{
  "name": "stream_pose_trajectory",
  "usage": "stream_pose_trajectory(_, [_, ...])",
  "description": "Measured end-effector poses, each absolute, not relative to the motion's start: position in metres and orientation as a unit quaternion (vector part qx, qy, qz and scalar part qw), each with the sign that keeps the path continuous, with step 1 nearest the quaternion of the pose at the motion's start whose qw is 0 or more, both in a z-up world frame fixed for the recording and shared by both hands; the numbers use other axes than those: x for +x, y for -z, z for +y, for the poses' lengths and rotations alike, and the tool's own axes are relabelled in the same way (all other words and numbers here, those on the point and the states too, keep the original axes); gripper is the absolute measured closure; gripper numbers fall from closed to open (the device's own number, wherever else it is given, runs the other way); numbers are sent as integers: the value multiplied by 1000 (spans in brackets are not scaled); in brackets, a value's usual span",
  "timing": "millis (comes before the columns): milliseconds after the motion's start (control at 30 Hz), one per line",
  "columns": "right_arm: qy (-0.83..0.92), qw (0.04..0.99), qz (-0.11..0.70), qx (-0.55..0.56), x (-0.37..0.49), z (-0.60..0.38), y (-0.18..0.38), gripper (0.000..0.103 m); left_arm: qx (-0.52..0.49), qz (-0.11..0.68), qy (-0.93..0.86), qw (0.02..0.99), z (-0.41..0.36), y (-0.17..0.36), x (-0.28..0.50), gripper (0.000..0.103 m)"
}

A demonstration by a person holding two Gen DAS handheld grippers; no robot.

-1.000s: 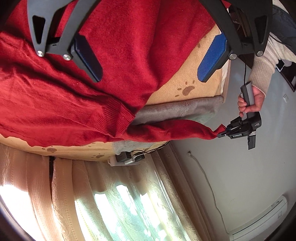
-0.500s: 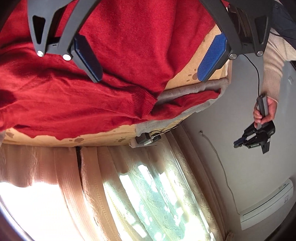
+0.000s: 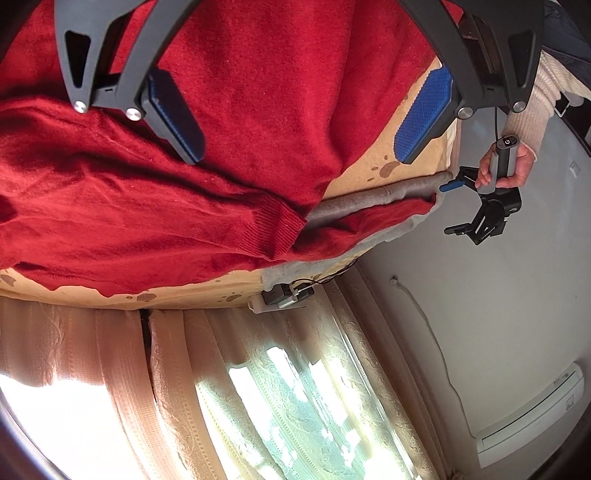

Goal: Fold clothes

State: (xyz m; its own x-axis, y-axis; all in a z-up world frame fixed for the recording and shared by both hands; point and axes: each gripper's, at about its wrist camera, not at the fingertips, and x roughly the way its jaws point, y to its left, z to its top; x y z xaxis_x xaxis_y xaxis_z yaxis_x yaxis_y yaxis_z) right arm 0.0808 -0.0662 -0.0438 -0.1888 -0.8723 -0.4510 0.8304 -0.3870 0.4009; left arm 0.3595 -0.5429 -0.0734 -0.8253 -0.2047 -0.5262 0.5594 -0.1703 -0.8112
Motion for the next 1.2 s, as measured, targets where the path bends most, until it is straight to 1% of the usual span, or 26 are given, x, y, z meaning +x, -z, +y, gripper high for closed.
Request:
stream_pose_trajectory(100, [772,551,-33,315,81,-66,44,0,135,618,729,261,-551,84,356,3])
stream_pose_trajectory(300, [772,552,-21,315,83,-70,46,0,91,631,713,292,-569,90,359,3])
stream_pose_trajectory(467, [765,554,-18,328,82,-73,52,0,73,637,715,279,-576,91,355,4])
stream_pose_trajectory(500, [764,554,-17,330,81,-74,53,0,69,638,716,276,-576,92,354,11])
stream_pose_trajectory(533, [763,554,-17,331,81,-74,54,0,68,637,717,275,-577,92,354,29])
stream_pose_trajectory(567, [763,554,-18,332,81,-74,54,0,67,638,717,274,-578,92,354,40])
stream_pose_trajectory(600, [763,554,-19,333,81,-74,55,0,67,641,714,274,-579,95,353,63])
stream_pose_trajectory(633, [763,554,-20,333,80,-74,55,0,70,645,709,277,-580,97,353,72])
stream_pose_trajectory(800, [762,553,-22,336,79,-75,56,0,69,659,691,289,-580,106,357,73])
stream_pose_trajectory(933, [760,554,-23,339,78,-74,57,0,58,635,708,304,-575,90,362,73])
stream_pose_trajectory(1033, [758,555,-24,342,77,-75,58,0,63,633,707,310,-582,90,360,73])
stream_pose_trajectory(1067, [758,555,-24,342,77,-75,58,0,67,635,703,314,-585,93,358,79])
stream_pose_trajectory(1100, [758,555,-23,340,78,-75,58,0,73,637,698,318,-587,98,357,93])
stream_pose_trajectory(1133, [759,555,-22,339,78,-75,58,0,79,640,692,325,-590,102,356,97])
stream_pose_trajectory(1200, [760,555,-21,337,79,-75,57,0,76,642,686,333,-590,108,356,98])
